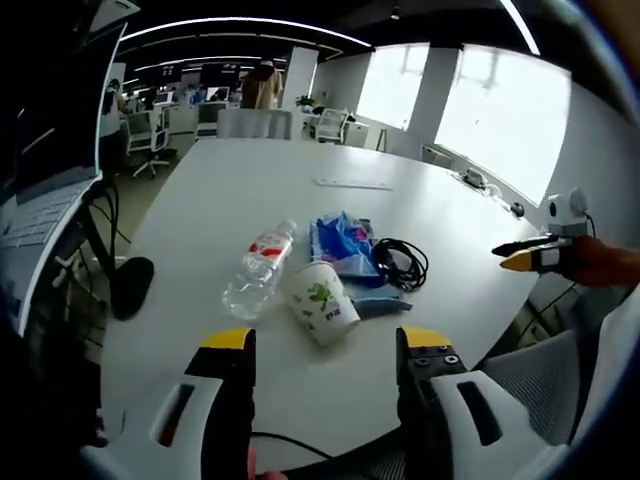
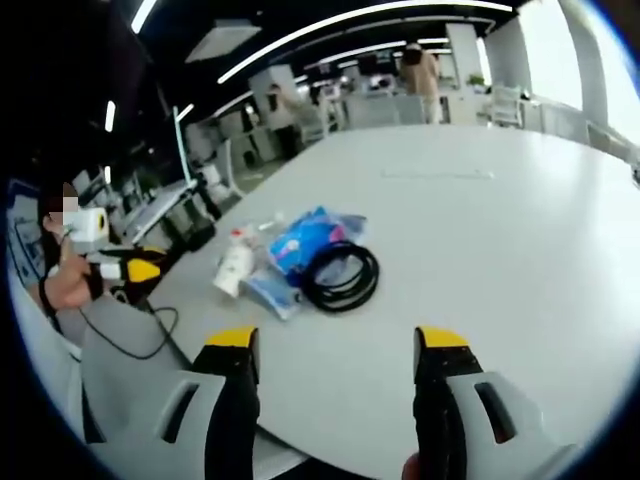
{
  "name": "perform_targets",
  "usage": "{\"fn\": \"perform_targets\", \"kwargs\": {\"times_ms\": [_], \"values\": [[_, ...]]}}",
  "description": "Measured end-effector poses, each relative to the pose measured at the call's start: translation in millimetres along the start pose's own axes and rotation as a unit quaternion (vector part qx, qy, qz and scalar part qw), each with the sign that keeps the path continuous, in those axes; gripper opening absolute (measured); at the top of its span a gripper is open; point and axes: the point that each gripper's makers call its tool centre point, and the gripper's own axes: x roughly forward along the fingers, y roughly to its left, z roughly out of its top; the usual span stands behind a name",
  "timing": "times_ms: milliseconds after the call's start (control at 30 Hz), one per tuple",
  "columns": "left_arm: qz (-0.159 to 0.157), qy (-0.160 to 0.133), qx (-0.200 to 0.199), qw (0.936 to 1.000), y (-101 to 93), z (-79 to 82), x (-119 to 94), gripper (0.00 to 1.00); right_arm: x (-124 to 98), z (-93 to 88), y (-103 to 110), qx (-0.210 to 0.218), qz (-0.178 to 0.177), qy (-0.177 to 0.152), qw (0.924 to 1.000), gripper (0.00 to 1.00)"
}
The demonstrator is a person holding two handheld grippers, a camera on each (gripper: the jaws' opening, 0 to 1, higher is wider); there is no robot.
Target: Arrange the tabletop items into an orderly group along one side of the table until the central work area is clear of visible clutter.
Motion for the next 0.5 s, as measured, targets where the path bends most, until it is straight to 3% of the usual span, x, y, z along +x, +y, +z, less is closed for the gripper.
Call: {"fn": "perform_targets", "kwargs": {"times_ms": [333,500], "values": [[-0.004,0.006,-0.008,0.9999,-0.5,-2.0,3.2,0.56,1.9,-0.1,8.2,-0.005,0.011,0.003,0.9999,0.60],[-0.006,0.010,-0.005,0.9999,-2.5,-1.6,5.3,0.55,3.8,-1.5,17.1,-0.042,0.021,0.021,0.9986,0.60]]}}
